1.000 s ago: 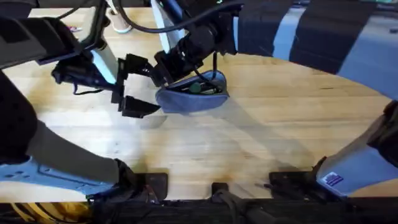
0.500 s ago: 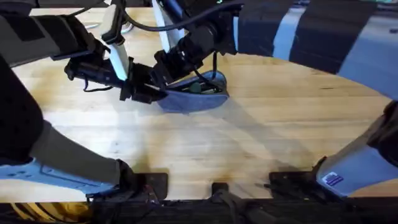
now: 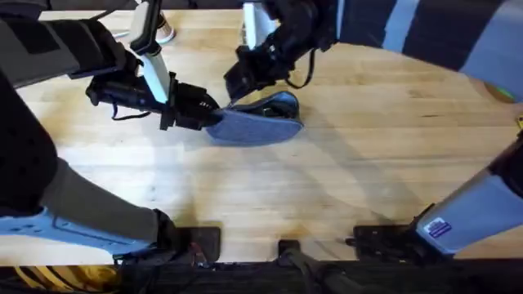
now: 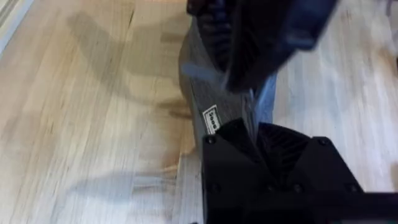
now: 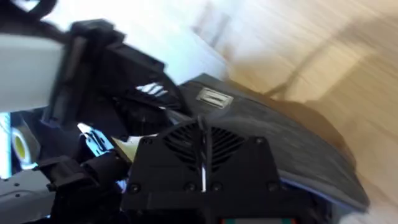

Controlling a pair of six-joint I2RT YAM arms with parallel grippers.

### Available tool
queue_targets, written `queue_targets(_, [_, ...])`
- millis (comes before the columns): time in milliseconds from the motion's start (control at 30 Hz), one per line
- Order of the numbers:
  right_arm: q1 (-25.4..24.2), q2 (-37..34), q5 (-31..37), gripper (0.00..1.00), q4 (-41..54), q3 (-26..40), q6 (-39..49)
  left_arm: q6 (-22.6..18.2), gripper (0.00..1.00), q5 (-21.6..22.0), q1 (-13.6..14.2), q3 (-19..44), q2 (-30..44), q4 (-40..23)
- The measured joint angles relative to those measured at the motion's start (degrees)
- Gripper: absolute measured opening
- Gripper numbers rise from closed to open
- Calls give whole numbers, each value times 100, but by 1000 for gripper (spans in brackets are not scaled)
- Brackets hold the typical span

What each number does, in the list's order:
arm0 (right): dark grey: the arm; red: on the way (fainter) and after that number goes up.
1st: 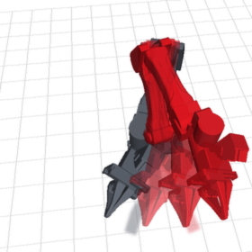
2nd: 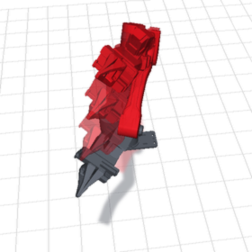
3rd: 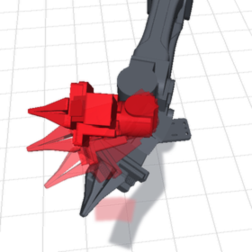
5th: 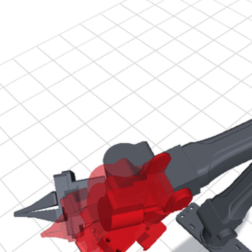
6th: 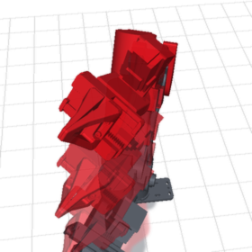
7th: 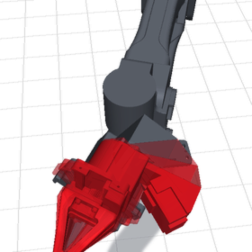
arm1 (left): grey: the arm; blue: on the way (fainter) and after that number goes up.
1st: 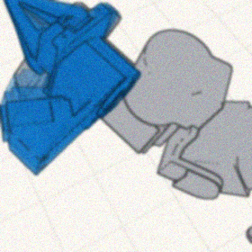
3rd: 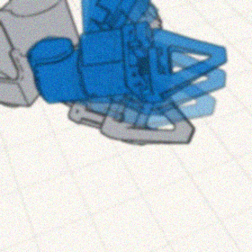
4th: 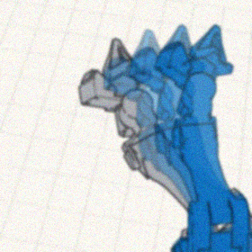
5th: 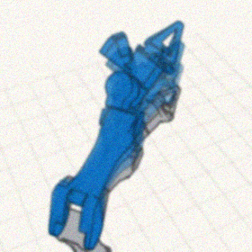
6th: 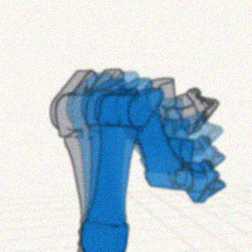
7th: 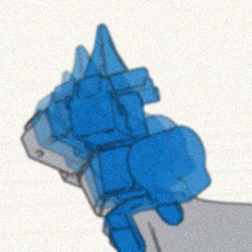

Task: Unzip the bag, pick up the pens from the table one at a time and place them inside, then zip the bag closed.

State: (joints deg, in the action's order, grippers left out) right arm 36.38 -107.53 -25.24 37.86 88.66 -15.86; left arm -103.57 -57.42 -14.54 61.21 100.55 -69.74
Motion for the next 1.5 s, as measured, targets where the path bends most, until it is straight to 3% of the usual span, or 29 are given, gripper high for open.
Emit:
queue_targets(267, [-1037, 0, -65, 31, 742, 57, -107, 17, 44, -64, 41, 0, 0, 38])
queue_targets(533, [-2059, 0, 713, 31, 785, 132, -107, 17, 44, 213, 26, -24, 21, -12])
queue_targets(900, [-2289, 71, 935, 31, 846, 132, -39, 17, 44, 213, 26, -24, 24, -13])
queue_targets(933, [-2289, 122, 918, 74, 848, 132, -38, 17, 44, 213, 26, -24, 24, -12])
queue_targets(1133, [-2252, 580, -72, 919, 697, 147, 121, 20, 44, 213, 26, -24, 24, -12])
queue_targets(1167, [-2246, 607, -297, 979, 631, 160, 149, 17, 44, 213, 26, -24, 24, -12])
queue_targets(1300, [-2207, 593, -768, 993, 515, 171, 176, 17, 44, 213, 26, -24, 24, -10])
queue_targets(1333, [-2186, 588, -835, 993, 498, 171, 181, 9, 76, 213, 26, -24, 24, -8])
queue_targets(1500, [-1902, 588, -648, 993, 479, 171, 275, 17, 848, 167, 2, -24, 24, -32])
